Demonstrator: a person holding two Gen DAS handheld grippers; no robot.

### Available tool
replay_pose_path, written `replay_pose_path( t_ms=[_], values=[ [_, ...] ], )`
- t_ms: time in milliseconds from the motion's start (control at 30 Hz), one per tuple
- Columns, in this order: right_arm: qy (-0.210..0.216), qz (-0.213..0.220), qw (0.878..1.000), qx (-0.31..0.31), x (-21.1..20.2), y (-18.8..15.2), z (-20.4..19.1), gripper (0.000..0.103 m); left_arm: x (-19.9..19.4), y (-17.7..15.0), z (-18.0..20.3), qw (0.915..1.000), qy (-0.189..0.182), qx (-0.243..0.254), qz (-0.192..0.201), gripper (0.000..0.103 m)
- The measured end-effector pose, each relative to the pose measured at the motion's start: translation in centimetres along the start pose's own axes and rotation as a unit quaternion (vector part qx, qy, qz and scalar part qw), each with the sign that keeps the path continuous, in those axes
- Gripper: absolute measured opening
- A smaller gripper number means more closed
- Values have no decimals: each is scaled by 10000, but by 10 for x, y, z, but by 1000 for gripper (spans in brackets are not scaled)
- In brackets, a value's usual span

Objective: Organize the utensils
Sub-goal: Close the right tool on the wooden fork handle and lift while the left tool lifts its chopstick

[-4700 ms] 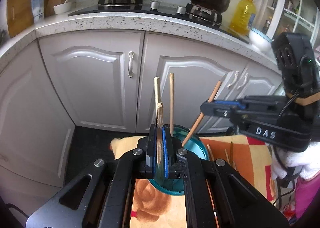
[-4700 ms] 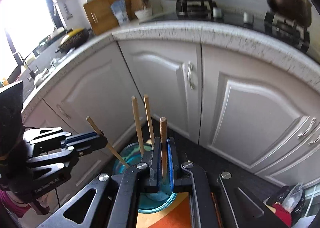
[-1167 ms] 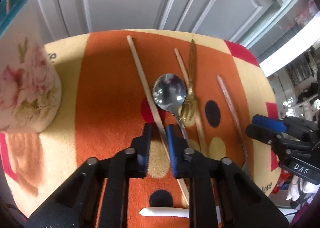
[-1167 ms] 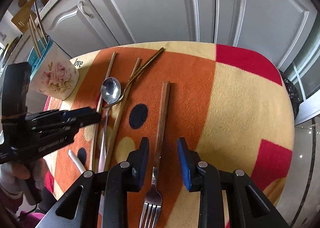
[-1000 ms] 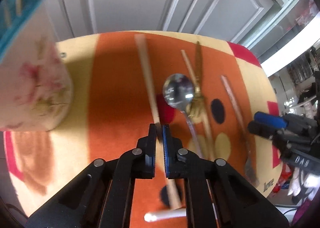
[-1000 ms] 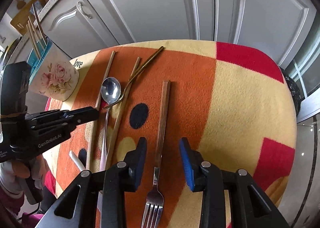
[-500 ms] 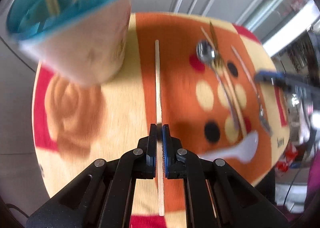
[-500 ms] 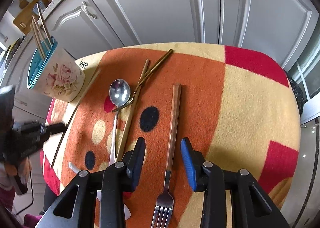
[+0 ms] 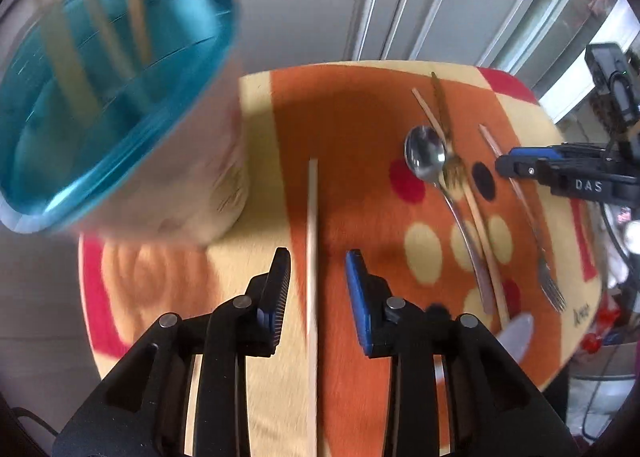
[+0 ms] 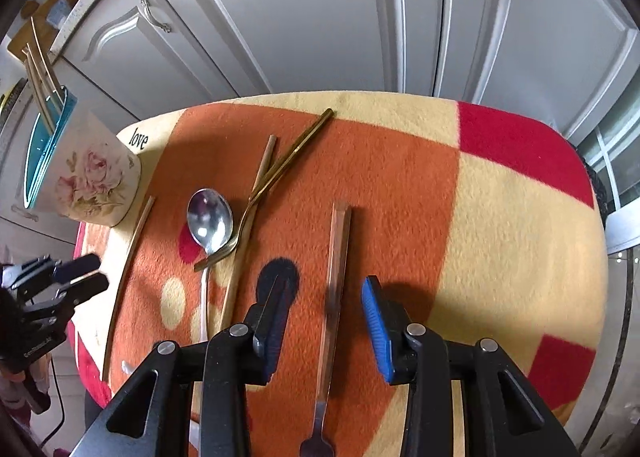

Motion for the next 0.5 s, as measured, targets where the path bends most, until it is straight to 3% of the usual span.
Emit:
replay_pose_path(
  t_ms=[100,267,333,500],
  values=[
    [-30,-77,10000,-25,8,5,2,35,16,10,6,9991,401,132,-14,28],
    [7,85,9998,-168,11,18,3,31,29,22,9,9975,681,173,-16,27],
    [-109,25,9994,-329,12,18,2,13,30,24,12,9987,444,253,-58,7],
    [48,82,9991,-403,-2,13,5,11,7,18,1,9998,-198,8,94,4]
  ],
)
Point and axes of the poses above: each gripper's, at about its wrist camera, not at the fingertips, and x roughly the way its jaws point, z to its right, y to its top, the point moved 2 cm from there along x, roughly the way its jaws point, and after that the axes turned 6 degrees about -x, right-handed, at the moved point
